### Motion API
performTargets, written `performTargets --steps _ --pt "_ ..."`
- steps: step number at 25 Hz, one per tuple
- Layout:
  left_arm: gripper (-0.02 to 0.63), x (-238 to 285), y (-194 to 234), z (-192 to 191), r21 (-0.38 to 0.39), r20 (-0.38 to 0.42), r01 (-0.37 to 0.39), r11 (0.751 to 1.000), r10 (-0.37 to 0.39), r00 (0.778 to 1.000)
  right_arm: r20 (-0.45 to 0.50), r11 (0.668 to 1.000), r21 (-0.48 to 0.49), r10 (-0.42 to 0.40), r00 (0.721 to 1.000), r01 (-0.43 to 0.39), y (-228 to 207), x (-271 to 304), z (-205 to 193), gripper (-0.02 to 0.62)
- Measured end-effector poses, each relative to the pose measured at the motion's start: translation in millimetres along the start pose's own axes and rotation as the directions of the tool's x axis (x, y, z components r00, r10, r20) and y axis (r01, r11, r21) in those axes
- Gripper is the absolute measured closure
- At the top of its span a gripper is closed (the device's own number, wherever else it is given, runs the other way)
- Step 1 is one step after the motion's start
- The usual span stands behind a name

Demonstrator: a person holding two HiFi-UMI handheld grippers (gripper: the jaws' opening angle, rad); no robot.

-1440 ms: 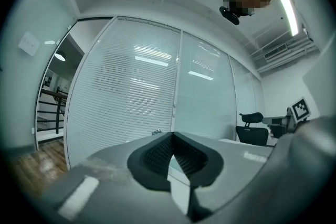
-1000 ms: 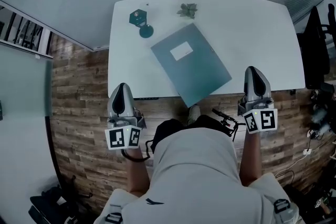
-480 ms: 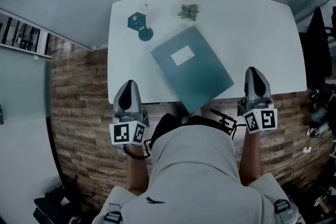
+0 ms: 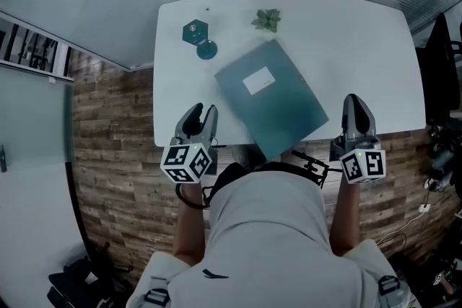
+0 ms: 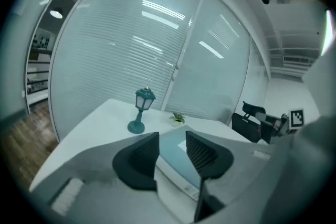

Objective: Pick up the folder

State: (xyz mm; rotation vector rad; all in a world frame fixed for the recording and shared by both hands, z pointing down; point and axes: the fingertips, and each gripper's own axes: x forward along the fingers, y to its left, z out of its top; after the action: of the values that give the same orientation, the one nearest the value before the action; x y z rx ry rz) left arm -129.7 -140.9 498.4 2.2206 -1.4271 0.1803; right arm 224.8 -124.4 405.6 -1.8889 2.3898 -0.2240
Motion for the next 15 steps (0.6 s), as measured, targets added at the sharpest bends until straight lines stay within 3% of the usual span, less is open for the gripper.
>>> performTargets --steps 3,5,10,15 --pt "0.371 18.6 -7.3 -16.6 -0.109 -0.084 0.044 0.993 -0.053 0.995 -0.004 1.0 -0.002 0.004 1.0 -0.004 1.5 2.6 -2.2 0.594" --pt "0.326 29.9 -10.7 -32.1 -0.232 -0.156 0.051 0.971 -0.089 0.984 -0.004 1.0 0.015 0.002 1.0 -0.002 0.4 2.1 -5.1 0.594" --pt "0.249 60.2 -20.4 -68.6 -0.539 -0.312 0.028 0.842 -0.23 0.922 -0.011 0.998 0.067 -0.015 1.0 0.016 -4.3 0.8 -11.6 0.594" --pt "0.249 82.8 -28.3 -105.1 -0.668 -0.397 -0.049 0.743 -0.299 0.868 -0.018 0.995 0.092 -0.024 1.0 0.025 -6.7 -0.6 -15.6 0.594"
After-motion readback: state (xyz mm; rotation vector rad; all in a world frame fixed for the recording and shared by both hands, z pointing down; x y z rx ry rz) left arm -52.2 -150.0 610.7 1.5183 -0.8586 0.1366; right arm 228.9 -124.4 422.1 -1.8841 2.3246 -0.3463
